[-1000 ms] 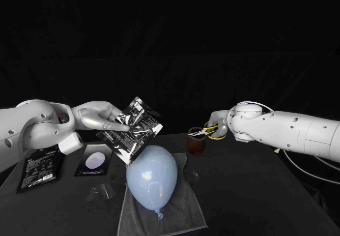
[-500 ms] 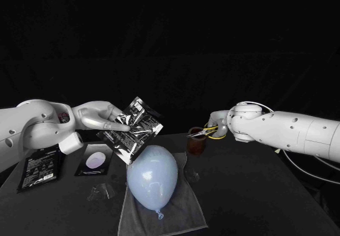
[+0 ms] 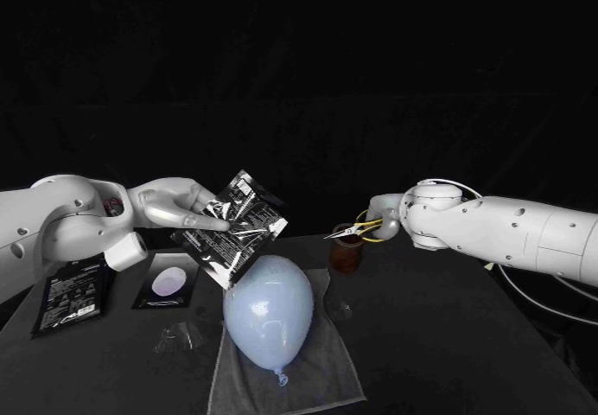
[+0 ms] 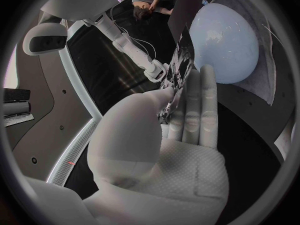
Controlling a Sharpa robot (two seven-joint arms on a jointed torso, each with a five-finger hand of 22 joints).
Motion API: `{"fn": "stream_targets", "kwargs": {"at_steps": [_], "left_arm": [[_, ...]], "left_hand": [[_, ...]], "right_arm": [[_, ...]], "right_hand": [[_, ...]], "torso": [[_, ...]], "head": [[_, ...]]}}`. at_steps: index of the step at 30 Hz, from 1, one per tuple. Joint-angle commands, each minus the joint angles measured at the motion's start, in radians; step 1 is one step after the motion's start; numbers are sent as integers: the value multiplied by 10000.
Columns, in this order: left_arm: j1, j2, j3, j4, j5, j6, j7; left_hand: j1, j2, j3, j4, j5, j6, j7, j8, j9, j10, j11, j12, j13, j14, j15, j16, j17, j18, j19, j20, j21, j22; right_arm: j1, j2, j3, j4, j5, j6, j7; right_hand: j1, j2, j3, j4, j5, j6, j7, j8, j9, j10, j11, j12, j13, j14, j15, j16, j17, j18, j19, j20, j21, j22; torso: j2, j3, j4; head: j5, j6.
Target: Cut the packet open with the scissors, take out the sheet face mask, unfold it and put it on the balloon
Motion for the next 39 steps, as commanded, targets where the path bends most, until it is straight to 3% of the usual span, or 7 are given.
{"fn": "stream_targets", "kwargs": {"at_steps": [1, 5, 19, 25, 28, 32, 39], "left_arm": [[8, 6, 9, 17, 100, 133, 60], [8, 3, 8, 19, 101, 134, 56], [8, 5, 8, 12, 102, 152, 50], [8, 1, 8, 11, 103, 150, 52], [8, 3, 8, 9, 104, 152, 53], [8, 10, 8, 2, 106, 158, 52], [8, 15, 8, -9, 112, 162, 52]], "left_hand": [[53, 83, 65, -4, 28, 62, 1, 30, 1959, 70, -18, -45, 11, -9, -41, -2, 13, 127, -50, -9, 58, 12], [49, 78, 76, -2, 28, 69, 2, 13, 1977, 72, -17, -50, 20, -9, -40, -8, 38, 128, -70, -7, 85, 31], [49, 78, 76, -2, 28, 69, 2, 13, 1977, 72, -17, -50, 20, -9, -40, -8, 38, 128, -70, -7, 85, 31], [49, 78, 76, -2, 28, 69, 2, 13, 1977, 72, -17, -50, 20, -9, -40, -8, 38, 128, -70, -7, 85, 31], [49, 78, 76, -2, 28, 69, 2, 13, 1977, 72, -17, -50, 20, -9, -40, -8, 38, 128, -70, -7, 85, 31], [49, 78, 76, -2, 28, 69, 2, 13, 1977, 72, -17, -50, 20, -9, -40, -8, 38, 128, -70, -7, 85, 31], [49, 78, 76, -2, 28, 69, 2, 13, 1977, 72, -17, -50, 20, -9, -40, -8, 38, 128, -70, -7, 85, 31]], "right_arm": [[10, 0, 9, 9, -112, -178, -46], [11, 3, 9, 9, -103, -139, -119], [11, -41, 9, 88, -209, 3, -158], [12, -65, 9, 101, -322, 73, 16], [12, -80, 9, 107, -368, 263, 32], [17, -89, 9, 134, -258, 1141, -236], [19, -109, 8, 172, -199, 1575, -375]], "right_hand": [[-466, -347, -498, 170, -46, 41, 106, 83, 37, -77, 142, -50, -2, 51, 16, -57, -3, 138, 106, 16, 51, 12], [-425, -431, -1269, 162, -48, -69, 130, 50, 34, -441, 602, -28, 9, -49, 31, -126, -27, 123, 147, 14, 53, 6], [228, -153, -2326, 280, -44, 6, 10, 106, 45, -969, 320, -35, -1, -34, 45, -205, -42, 107, 191, 11, 45, -1], [635, 124, -1987, 36, -42, 328, -652, 278, 105, -573, 266, -20, 14, -351, 97, -311, -98, 42, -287, 19, -113, -71], [521, 151, -1858, -51, -41, 73, -921, 128, 37, -2353, 600, -86, -111, -1196, 167, -484, -234, -19, -720, 31, -249, -116], [528, 66, -2120, -171, -43, -3687, -1903, -494, -832, -6245, -151, -333, -302, -2920, 225, -625, -435, -53, -1387, 53, -425, -172], [716, 138, -2340, -75, -40, -4120, -1961, -466, -922, -6768, -426, -339, -313, -3084, 230, -625, -436, -55, -1534, 60, -440, -174]], "torso": [[4, -2, -3], [3, 3, 1], [6, -2, 2], [-1, -1, -1], [-4, 0, 0], [-1, -4, 0], [1, 1, -2]], "head": [[1, 0], [6, 7], [-16, 6], [-12, -1], [-9, -6], [-24, -11], [-4, -12]]}}
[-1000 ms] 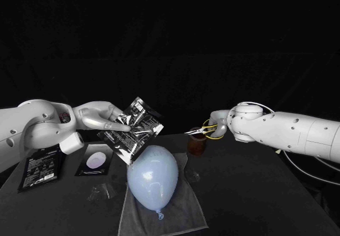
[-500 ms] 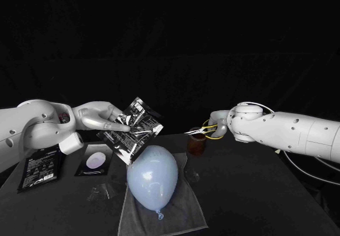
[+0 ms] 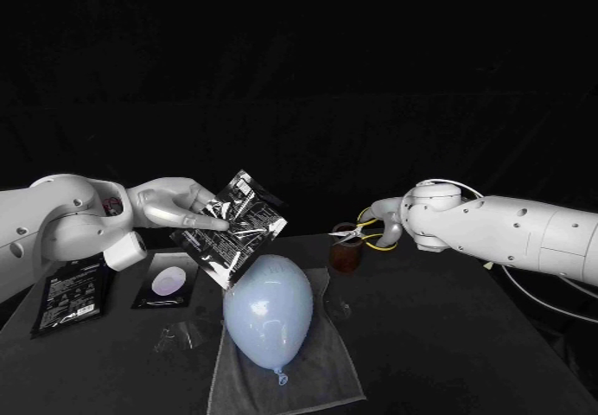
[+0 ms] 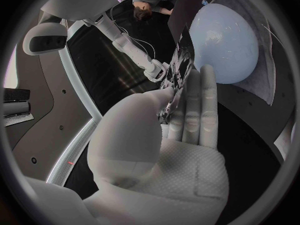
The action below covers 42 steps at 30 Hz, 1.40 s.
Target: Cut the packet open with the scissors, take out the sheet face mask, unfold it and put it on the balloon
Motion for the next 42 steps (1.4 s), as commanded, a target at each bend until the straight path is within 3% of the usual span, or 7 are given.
{"fn": "stream_targets", "kwargs": {"at_steps": [1, 11, 20, 27, 31, 38, 42], "left_arm": [[8, 14, 9, 4, 110, 140, 67], [8, 12, 9, 4, 131, 145, 54], [8, 6, 9, 8, 144, 175, 49], [8, 2, 9, 7, 148, 188, 39], [8, 2, 9, 2, 148, 191, 39], [8, 6, 9, -4, 154, 196, 39], [8, 2, 8, -4, 161, 193, 33]], "left_hand": [[27, 55, 76, -1, 35, 72, -30, 29, 1975, 72, -17, -49, 12, -12, -55, -9, 11, 127, -71, -11, 37, 11], [27, 55, 76, -1, 35, 72, -30, 29, 1975, 72, -17, -49, 12, -12, -55, -9, 11, 127, -71, -11, 37, 11], [24, 50, 87, -1, 35, 79, -31, 12, 1994, 74, -17, -53, 20, -12, -55, -16, 36, 128, -90, -10, 62, 29], [24, 50, 87, -1, 35, 79, -31, 12, 1994, 74, -17, -53, 20, -12, -55, -16, 36, 128, -90, -10, 62, 29], [24, 50, 87, -1, 35, 79, -31, 12, 1994, 74, -17, -53, 20, -12, -55, -16, 36, 128, -90, -10, 62, 29], [24, 50, 87, -1, 35, 79, -31, 12, 1994, 74, -17, -53, 20, -12, -55, -16, 36, 128, -90, -10, 62, 29], [24, 50, 87, -1, 35, 79, -31, 12, 1994, 74, -17, -53, 20, -12, -55, -16, 36, 128, -90, -10, 62, 29]], "right_arm": [[10, -12, 7, 28, -76, 699, -204], [11, 15, 7, 50, -14, 714, -312], [10, 33, 8, 92, 55, 555, -409], [39, 0, 10, 120, 207, 290, -391], [98, -16, 12, 141, 350, 402, -441], [168, -41, 15, 212, 512, 665, -559], [208, -68, 21, 256, 408, 499, -498]], "right_hand": [[73, -23, -145, 51, -41, 97, 77, 38, 27, 232, 68, 44, 41, 11, 0, -8, 9, -52, -147, -4, -50, -12], [-228, 231, -75, 387, -46, 614, 297, 205, 177, 2345, 15, 413, 224, -123, -3, -22, 1, -58, -466, 5, -82, -40], [-423, 448, 305, 332, -46, 218, 225, 107, 100, 1794, -355, 120, 127, 819, -31, 260, 213, -48, -750, 8, -123, -78], [-177, -335, -566, 391, -32, 519, 262, 203, 192, 1172, 386, 86, 94, 410, -14, 93, 118, -47, -755, 10, -105, -70], [1291, -583, -1852, 1950, -24, 1053, 292, 368, 346, 1111, -105, 85, 94, 206, -8, 18, 74, -49, -795, 10, -97, -72], [1330, 473, -894, 1652, -48, 1207, 528, 422, 410, 1922, -742, 181, 164, 672, -21, 191, 185, -46, -838, -8, -102, -79], [975, -216, -1175, 1490, -41, 1139, 606, 406, 404, 1952, -503, 146, 151, 1040, -49, 301, 267, -46, -798, 11, -86, -70]], "torso": [[2, 1, 3], [-1, 1, 5], [1, -4, 1], [-4, -3, 3], [-4, 0, -2], [2, 1, 2], [0, 0, 2]], "head": [[7, -1], [-4, -3], [2, 10], [17, 14], [16, 6], [17, 14], [28, 17]]}}
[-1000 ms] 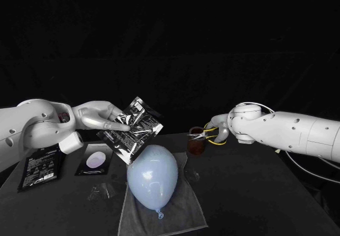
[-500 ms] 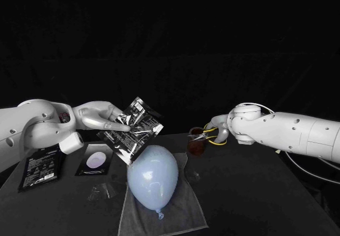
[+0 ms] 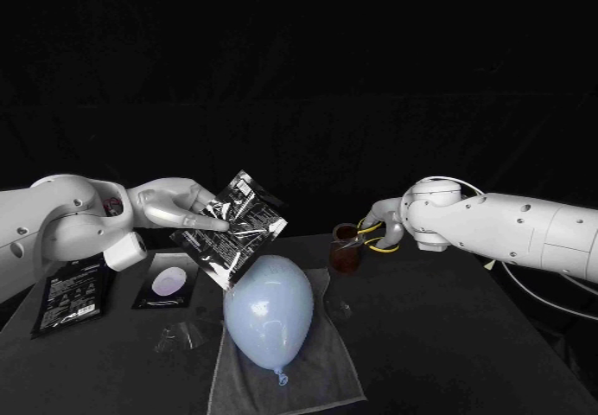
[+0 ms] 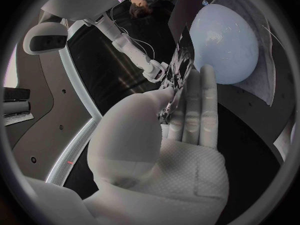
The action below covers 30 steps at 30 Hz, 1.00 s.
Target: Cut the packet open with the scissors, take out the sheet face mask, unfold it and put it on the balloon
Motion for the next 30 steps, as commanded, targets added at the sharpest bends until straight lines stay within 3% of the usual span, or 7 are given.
{"fn": "stream_targets", "kwargs": {"at_steps": [1, 4, 8, 10, 13, 19, 30], "left_arm": [[8, 6, 8, 8, 122, 148, 56], [8, 7, 8, 7, 123, 152, 51], [8, 9, 8, 3, 124, 158, 51], [8, 11, 7, 2, 125, 160, 50], [8, 12, 6, 0, 126, 164, 50], [8, 4, 4, 2, 127, 168, 42], [8, 15, 1, -6, 128, 193, 30]], "left_hand": [[18, 44, 55, 31, 53, 57, -12, 54, 1993, 74, -17, -53, 10, -12, -45, -16, 10, 128, -67, -21, 34, 9], [18, 44, 55, 31, 53, 57, -12, 54, 1993, 74, -17, -53, 10, -12, -45, -16, 10, 128, -67, -21, 34, 9], [18, 44, 55, 31, 53, 57, -12, 54, 1993, 74, -17, -53, 10, -12, -45, -16, 10, 128, -67, -21, 34, 9], [18, 44, 55, 31, 53, 57, -12, 54, 1993, 74, -17, -53, 10, -12, -45, -16, 10, 128, -67, -21, 34, 9], [18, 44, 55, 31, 53, 57, -12, 54, 1993, 74, -17, -53, 10, -12, -45, -16, 10, 128, -67, -21, 34, 9], [18, 44, 55, 31, 53, 57, -12, 54, 1993, 74, -17, -53, 10, -12, -45, -16, 10, 128, -67, -21, 34, 9], [18, 44, 55, 31, 53, 57, -12, 54, 1993, 74, -17, -53, 10, -12, -45, -16, 10, 128, -67, -21, 34, 9]], "right_arm": [[45, -23, 15, 42, -59, -17, -54], [93, -48, 25, 75, -67, -110, 4], [158, -70, 32, 90, 16, -163, 103], [183, -80, 34, 97, 53, -206, 139], [202, -97, 37, 120, 35, -324, 163], [240, -147, 66, 217, 23, -618, 219], [309, -168, 103, 285, -1, -857, 273]], "right_hand": [[-102, -476, -322, -21, -42, 70, -7, 68, 27, -105, 386, 6, -19, 88, 48, 41, 14, -30, 47, -5, 14, 8], [493, -834, -1360, 576, -25, 196, -137, 113, 73, -967, 873, -55, -82, -236, 48, -92, -62, -41, 35, 14, 17, 6], [645, -487, -1156, 552, -29, 619, 18, 242, 191, 166, 1193, 164, 47, 124, 45, 4, 18, -22, 154, -8, 57, 31], [603, -153, -838, 433, -37, 1059, 244, 380, 310, 1211, 1222, 347, 127, 747, 16, 203, 153, 0, 468, -13, 166, 92], [528, -127, -672, 297, -40, 1260, 391, 443, 363, 1474, 1260, 328, 106, 987, 6, 270, 201, 9, 619, -18, 217, 117], [389, -252, -630, 243, -38, 1126, 387, 391, 331, 1027, 1323, 116, 42, 1048, 2, 274, 206, 9, 713, -20, 248, 126], [236, -133, -307, 28, -41, 1585, 544, 526, 446, 2228, 1412, 228, 135, 1598, -43, 416, 305, 52, 1169, -32, 396, 185]], "torso": [[0, 0, 4], [1, -2, 5], [0, -4, -1], [-2, -4, -3], [1, 1, 1], [5, 1, 7], [2, -5, 2]], "head": [[12, 9], [16, 21], [11, 26], [24, 37], [38, 36], [33, 40], [5, 52]]}}
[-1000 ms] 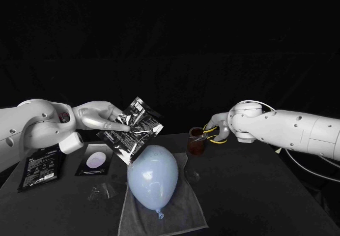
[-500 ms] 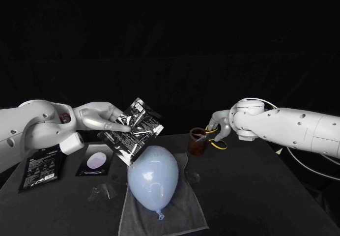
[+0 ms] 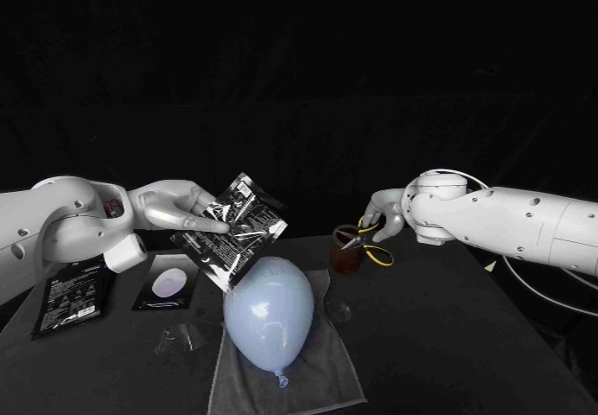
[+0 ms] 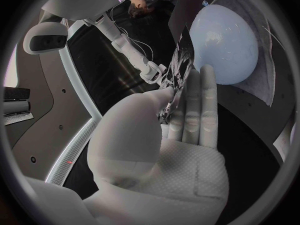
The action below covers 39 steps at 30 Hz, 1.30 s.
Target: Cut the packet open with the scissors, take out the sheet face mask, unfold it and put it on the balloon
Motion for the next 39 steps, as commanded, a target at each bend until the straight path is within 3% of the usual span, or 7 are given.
{"fn": "stream_targets", "kwargs": {"at_steps": [1, 13, 21, 27, 35, 39], "left_arm": [[8, 13, 7, 3, 111, 162, 50], [8, 17, 6, 3, 111, 173, 46], [8, 16, 6, 7, 111, 178, 48], [8, 5, 6, 12, 111, 174, 42], [8, 7, 6, 15, 111, 176, 43], [8, 7, 6, 17, 111, 174, 43]], "left_hand": [[56, 81, 56, 29, 29, 77, 2, 31, 1992, 74, -17, -53, 14, 2, -36, -16, 15, 128, -50, -9, 33, 13], [56, 81, 56, 29, 29, 77, 2, 31, 1992, 74, -17, -53, 14, 2, -36, -16, 15, 128, -50, -9, 33, 13], [56, 81, 56, 29, 29, 77, 2, 31, 1992, 74, -17, -53, 14, 2, -36, -16, 15, 128, -50, -9, 33, 13], [56, 81, 56, 29, 29, 77, 2, 31, 1992, 74, -17, -53, 14, 2, -36, -16, 15, 128, -50, -9, 33, 13], [56, 81, 56, 29, 29, 77, 2, 31, 1992, 74, -17, -53, 14, 2, -36, -16, 15, 128, -50, -9, 33, 13], [56, 81, 56, 29, 29, 77, 2, 31, 1992, 74, -17, -53, 14, 2, -36, -16, 15, 128, -50, -9, 33, 13]], "right_arm": [[20, -4, 12, 21, -112, -256, 96], [27, 59, 18, 10, -160, -197, 88], [28, 202, 19, -60, -106, -98, 47], [28, 256, 19, -77, -88, -114, -10], [34, 373, 20, -102, -83, -81, -119], [39, 439, 21, -141, -85, -4, -178]], "right_hand": [[-106, 19, 74, -20, -41, 82, 9, 67, 16, 130, 27, 27, 4, 106, -8, 46, 18, 117, 102, 1, 46, 13], [-208, 77, 310, -230, -43, 253, 108, 112, 53, 850, 1, 78, 42, 312, -32, 88, 46, 137, 286, -4, 96, 23], [-342, 42, 512, -492, -38, -394, 99, -107, -122, 96, 13, -86, -38, 243, -27, 28, 12, 136, 388, -6, 115, 16], [-427, 67, 608, -594, -31, -724, 98, -221, -213, 100, 30, -67, -27, 294, -31, 25, 12, 145, 514, -8, 151, 28], [-916, 101, 1081, -1106, 178, -1333, -33, -488, -458, 1973, -2, 101, 77, 1077, -125, 170, 77, 239, 1072, -25, 320, 75], [-1129, 59, 1355, -1374, 363, -1562, -30, -584, -557, 2442, 5, 104, 78, 1346, -171, 197, 77, 272, 1161, -16, 334, 69]], "torso": [[0, -2, 0], [-1, -2, 0], [4, -9, 5], [3, -6, 5], [-3, -6, 1], [3, -7, -1]], "head": [[0, -6], [-11, 5], [-17, 18], [6, 26], [20, 53], [16, 59]]}}
